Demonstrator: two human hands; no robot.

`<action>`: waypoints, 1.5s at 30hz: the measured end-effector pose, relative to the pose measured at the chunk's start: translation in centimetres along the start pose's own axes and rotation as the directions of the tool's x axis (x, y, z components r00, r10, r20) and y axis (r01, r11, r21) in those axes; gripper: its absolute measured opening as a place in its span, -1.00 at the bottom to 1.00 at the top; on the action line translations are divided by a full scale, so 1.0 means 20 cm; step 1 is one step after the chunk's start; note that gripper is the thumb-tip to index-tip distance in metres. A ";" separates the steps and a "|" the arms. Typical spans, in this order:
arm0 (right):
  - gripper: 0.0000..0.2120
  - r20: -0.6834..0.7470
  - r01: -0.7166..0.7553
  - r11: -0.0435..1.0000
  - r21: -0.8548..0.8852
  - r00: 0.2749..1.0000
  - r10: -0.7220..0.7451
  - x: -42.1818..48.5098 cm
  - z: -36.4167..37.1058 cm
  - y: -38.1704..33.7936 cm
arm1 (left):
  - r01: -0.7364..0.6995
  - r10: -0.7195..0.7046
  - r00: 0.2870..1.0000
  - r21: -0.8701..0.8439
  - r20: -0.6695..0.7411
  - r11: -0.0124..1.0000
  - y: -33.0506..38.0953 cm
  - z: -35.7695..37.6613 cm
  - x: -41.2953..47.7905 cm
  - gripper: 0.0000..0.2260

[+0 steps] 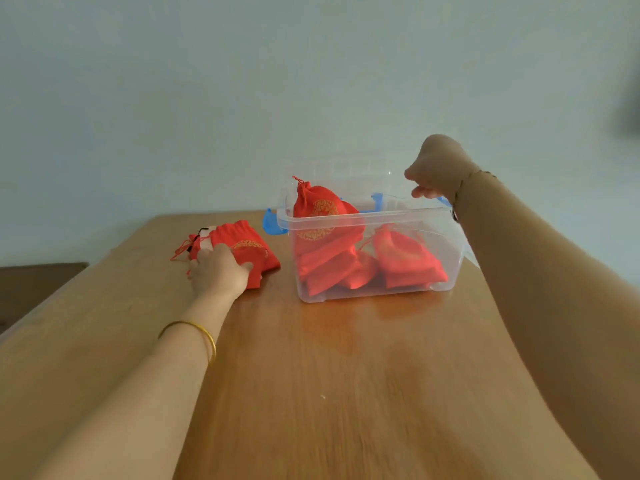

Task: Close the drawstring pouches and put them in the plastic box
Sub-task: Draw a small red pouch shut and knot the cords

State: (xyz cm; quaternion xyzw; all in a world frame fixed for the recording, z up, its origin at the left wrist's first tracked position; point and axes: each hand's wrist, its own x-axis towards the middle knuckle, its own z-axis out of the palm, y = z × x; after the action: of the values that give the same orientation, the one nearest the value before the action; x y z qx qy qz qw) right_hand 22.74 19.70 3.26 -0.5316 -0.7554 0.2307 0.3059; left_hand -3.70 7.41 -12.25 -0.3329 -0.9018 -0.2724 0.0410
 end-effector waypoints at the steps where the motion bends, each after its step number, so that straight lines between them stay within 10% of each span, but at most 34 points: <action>1: -0.84 -0.046 0.044 0.998 -0.049 0.998 -0.046 -0.02 0.02 -0.01 | -0.004 0.004 1.000 0.019 0.004 1.000 0.00 0.01 -0.01 -0.57; 13: -0.79 -0.121 0.313 0.916 0.251 0.949 -0.292 -0.42 0.10 -0.01 | -0.039 0.042 0.999 -0.199 0.009 0.979 0.02 -0.03 -0.08 -0.65; 21: -0.64 0.344 0.150 0.927 0.344 0.899 -0.273 -0.61 0.38 0.03 | -0.064 0.199 0.970 -0.653 0.136 0.755 0.13 -0.14 -0.34 -0.42; 31: -0.82 0.334 0.014 0.856 0.517 0.917 -0.217 -0.64 0.51 0.21 | -0.207 0.320 0.946 -0.650 0.059 0.731 0.24 -0.18 -0.69 -0.42; 37: -0.67 0.436 -0.107 0.718 0.688 0.852 -0.290 -0.61 0.45 0.31 | -0.360 0.482 0.876 -0.629 0.027 0.689 0.25 -0.25 -0.62 -0.83; 45: -0.83 0.424 -0.130 0.811 0.570 0.893 -0.154 -0.59 0.42 0.32 | -0.339 0.530 0.848 -0.758 0.011 0.557 0.27 -0.20 -0.66 -0.92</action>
State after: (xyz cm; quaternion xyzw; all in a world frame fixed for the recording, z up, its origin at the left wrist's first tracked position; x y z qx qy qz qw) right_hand 23.95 10.54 -9.61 -0.3384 -0.7007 0.5661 0.2722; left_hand 9.52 1.11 -9.65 -0.5643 -0.6016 -0.5483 -0.1376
